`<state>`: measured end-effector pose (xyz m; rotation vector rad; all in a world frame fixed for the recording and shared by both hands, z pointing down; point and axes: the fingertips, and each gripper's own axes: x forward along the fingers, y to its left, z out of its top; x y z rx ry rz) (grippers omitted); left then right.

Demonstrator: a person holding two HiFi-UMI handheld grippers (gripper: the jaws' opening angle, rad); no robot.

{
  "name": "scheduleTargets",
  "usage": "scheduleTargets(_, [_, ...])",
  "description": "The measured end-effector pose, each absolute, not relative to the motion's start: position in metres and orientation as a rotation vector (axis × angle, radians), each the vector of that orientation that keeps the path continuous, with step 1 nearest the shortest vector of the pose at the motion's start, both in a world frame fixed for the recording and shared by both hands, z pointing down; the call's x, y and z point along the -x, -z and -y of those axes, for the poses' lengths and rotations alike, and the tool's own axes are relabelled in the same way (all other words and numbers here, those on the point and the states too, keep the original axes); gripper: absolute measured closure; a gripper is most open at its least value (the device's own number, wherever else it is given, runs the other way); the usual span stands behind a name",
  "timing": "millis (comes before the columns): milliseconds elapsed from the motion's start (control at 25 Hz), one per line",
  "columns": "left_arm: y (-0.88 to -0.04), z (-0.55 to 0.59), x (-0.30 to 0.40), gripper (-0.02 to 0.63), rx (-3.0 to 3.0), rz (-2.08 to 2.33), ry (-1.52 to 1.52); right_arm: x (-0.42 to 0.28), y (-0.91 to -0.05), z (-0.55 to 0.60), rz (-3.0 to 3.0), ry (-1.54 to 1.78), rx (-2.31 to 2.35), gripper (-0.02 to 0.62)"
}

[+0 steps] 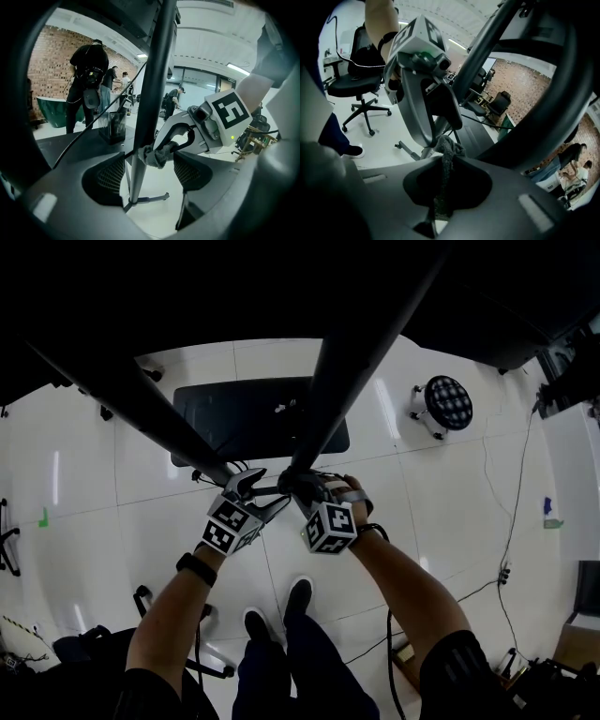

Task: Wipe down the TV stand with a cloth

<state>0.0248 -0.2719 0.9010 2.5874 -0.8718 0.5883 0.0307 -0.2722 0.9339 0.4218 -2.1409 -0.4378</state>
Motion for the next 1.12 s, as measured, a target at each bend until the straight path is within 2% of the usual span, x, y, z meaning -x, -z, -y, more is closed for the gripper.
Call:
scheduleTargets(240, [-0.852,0.242,-0.017,0.255,-2.643,0.879,-0.550,-0.029,-0.866,0.244,2.266,0.324,-0.561,0.572])
scheduleTargets(560, [-0.732,0.182,0.012,0.255,-2.757,0.900,-0.458,-0.018,-0.736,0.207,2.443,0.180,-0.739,0.571])
scheduleTargets(840, [-0.630,0.101,0.036,0.255,-2.817,0.904,-0.374,-0.008,-0.630,0.135,2.568,0.037,-0.827,0.571])
scheduleTargets(1120, [-0.553,0.021,0.046,0.258,-2.864,0.910,-0.276,-0.029,-0.539,0.058,2.635,-0.082,-1.020,0.571])
